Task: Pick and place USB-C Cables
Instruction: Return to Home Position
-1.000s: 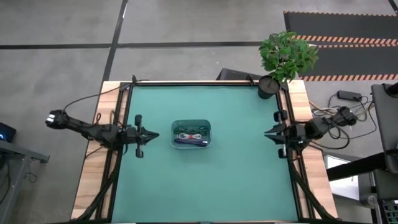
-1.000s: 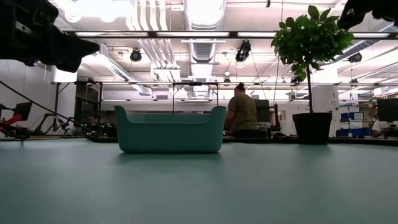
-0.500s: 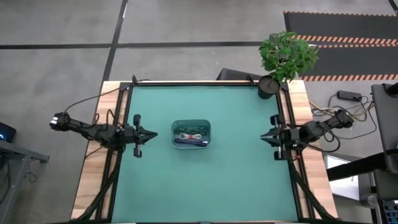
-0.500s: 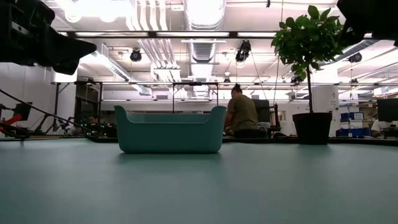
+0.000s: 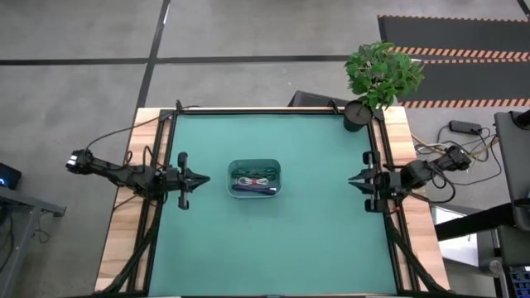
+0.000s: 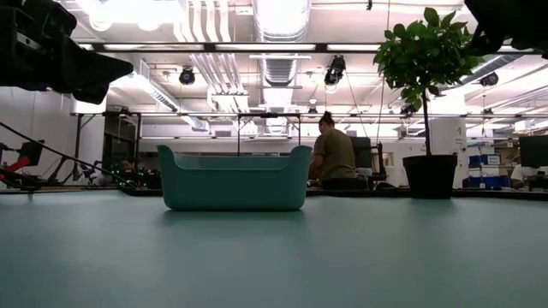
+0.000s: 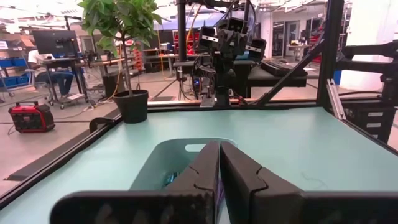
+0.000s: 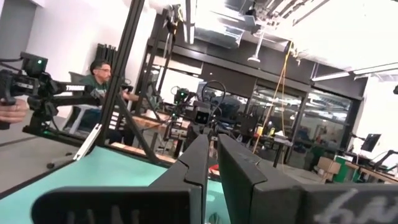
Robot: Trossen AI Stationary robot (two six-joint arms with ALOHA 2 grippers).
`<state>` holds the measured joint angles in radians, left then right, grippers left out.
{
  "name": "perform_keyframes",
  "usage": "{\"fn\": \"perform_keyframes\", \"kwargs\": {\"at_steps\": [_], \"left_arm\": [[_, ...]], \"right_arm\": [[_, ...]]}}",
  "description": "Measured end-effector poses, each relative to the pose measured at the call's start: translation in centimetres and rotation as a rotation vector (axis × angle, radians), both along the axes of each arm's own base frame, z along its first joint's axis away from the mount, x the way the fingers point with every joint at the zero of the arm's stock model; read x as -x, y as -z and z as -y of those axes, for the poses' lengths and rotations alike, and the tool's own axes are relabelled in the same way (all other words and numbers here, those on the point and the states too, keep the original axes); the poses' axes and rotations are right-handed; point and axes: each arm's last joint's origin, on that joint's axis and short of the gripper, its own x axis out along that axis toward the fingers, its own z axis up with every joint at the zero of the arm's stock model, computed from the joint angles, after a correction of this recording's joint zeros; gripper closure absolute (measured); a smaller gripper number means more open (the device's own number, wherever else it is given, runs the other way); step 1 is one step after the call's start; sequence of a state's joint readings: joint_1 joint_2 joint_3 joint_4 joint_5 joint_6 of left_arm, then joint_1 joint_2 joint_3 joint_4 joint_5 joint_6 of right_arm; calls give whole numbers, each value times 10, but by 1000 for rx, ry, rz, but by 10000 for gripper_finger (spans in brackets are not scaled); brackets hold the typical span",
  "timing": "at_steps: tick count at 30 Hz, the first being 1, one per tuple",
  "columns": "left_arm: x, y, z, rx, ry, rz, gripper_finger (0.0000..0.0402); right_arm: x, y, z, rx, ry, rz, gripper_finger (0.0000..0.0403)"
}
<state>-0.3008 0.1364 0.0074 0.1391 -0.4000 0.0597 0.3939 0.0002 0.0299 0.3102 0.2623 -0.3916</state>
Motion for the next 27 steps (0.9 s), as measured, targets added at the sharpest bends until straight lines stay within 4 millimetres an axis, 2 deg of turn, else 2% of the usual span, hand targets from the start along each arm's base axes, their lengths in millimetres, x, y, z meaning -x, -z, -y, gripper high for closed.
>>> {"fn": "perform_keyframes", "kwargs": {"at_steps": [5, 16, 21, 27], "left_arm": [[0, 0, 0, -1, -2, -1, 401], [0, 1, -1, -1, -29, -1, 401], [0, 1, -1, -2, -29, -6, 401], [-1, 2, 0, -6, -28, -18, 401]], "right_arm": [[0, 0, 1, 14, 27, -5, 376], [-4, 7, 7, -84, 268, -98, 376], [-5, 8, 6, 4, 289, -117, 376], [-5, 8, 6, 8, 289, -117, 376]]}}
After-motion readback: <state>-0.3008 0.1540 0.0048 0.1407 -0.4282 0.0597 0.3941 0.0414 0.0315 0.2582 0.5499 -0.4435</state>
